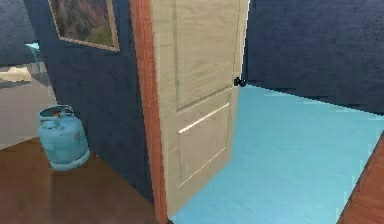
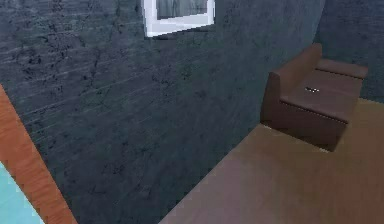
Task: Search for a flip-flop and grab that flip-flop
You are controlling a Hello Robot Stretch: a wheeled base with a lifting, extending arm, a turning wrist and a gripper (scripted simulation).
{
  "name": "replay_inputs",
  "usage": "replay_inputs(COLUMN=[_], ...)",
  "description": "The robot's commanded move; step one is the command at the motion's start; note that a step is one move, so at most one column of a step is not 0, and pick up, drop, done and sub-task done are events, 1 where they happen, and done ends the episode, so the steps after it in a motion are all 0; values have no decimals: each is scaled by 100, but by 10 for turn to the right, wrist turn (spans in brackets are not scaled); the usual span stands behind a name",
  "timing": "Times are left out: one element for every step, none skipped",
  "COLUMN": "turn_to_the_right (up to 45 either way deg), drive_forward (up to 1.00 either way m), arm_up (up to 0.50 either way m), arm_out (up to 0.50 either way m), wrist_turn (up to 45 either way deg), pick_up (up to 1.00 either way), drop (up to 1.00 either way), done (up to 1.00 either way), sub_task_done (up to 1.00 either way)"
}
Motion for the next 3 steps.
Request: replay_inputs(turn_to_the_right=[120, 0, 210], drive_forward=[0, 100, 0], arm_up=[0, 0, 0], arm_out=[0, 0, 0], wrist_turn=[0, 0, 0], pick_up=[0, 0, 0], drop=[0, 0, 0], done=[0, 0, 0], sub_task_done=[0, 0, 0])
